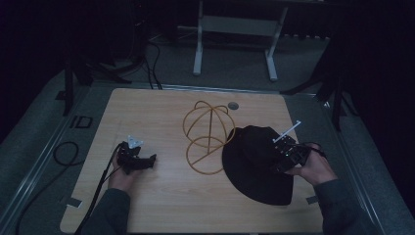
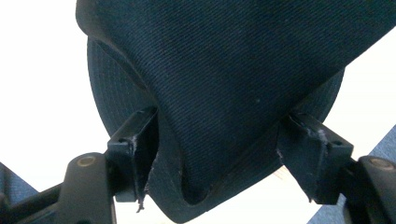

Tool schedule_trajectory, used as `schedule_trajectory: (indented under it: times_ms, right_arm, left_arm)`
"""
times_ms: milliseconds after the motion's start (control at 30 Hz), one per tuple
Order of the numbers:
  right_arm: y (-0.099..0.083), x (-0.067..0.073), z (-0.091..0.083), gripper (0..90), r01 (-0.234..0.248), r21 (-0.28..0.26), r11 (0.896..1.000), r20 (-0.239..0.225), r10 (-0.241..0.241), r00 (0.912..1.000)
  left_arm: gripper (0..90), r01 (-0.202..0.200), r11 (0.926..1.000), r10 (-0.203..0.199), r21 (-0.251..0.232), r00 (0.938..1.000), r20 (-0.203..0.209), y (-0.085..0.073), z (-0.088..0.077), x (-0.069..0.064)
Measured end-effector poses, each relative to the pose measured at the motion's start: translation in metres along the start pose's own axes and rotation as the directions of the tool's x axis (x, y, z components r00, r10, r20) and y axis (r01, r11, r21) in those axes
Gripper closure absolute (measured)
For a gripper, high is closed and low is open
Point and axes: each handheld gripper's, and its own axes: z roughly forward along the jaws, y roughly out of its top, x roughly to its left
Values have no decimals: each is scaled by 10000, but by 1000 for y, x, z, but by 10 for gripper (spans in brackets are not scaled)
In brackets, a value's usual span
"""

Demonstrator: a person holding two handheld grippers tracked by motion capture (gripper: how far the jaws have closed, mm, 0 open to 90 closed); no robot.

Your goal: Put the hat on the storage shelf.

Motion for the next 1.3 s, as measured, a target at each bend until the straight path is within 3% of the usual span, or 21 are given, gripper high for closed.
schedule_trajectory:
  times_ms: [233, 367, 500, 533, 567, 600, 633, 667, 800, 967, 1300]
  right_arm:
    - [8, 1, 3, 330, -82, 566, 9984, 13, 81, 10000]
    - [16, 2, 10, 368, -212, 1268, 9917, 18, 211, 9998]
    - [18, 2, 15, 443, -221, 1573, 9873, -30, 228, 9997]
    - [20, 1, 18, 525, -265, 1746, 9843, -108, 288, 9995]
    - [20, 1, 18, 525, -265, 1746, 9843, -108, 288, 9995]
    - [20, 0, 19, 630, -244, 1810, 9832, -215, 287, 9994]
    - [20, 0, 19, 630, -244, 1810, 9832, -215, 287, 9994]
    - [21, 0, 17, 736, -212, 1751, 9843, -246, 259, 9994]
    - [22, 1, 14, 829, -124, 1779, 9840, -181, 159, 9997]
    - [21, -1, 10, 864, -52, 1577, 9875, 2, 52, 10000]
    - [18, -9, -2, 869, -308, 1077, 9937, 73, 302, 9995]
  left_arm:
    - [143, -8, 10000, 8, -1, 10000, 0, 0, 0, 0]
    - [143, 6, 10000, -6, -10, 10000, 25, 0, 0, 0]
    - [144, 8, 10000, -8, -11, 10000, 25, 0, 0, 0]
    - [143, -7, 10000, 7, 4, 10000, 27, 0, 0, 0]
    - [143, -7, 10000, 7, 4, 10000, 27, 0, 0, 0]
    - [143, 0, 10000, 0, 2, 10000, 26, 0, 0, 0]
    - [143, 0, 10000, 0, 2, 10000, 26, 0, 0, 0]
    - [143, 1, 10000, -1, 0, 10000, 26, 0, 0, 0]
    - [143, 15, 10000, -15, -12, 10000, 23, 0, 0, 0]
    - [143, 12, 10000, -12, -13, 10000, 25, 0, 0, 0]
    - [143, 17, 10000, -17, -14, 10000, 24, 0, 0, 0]
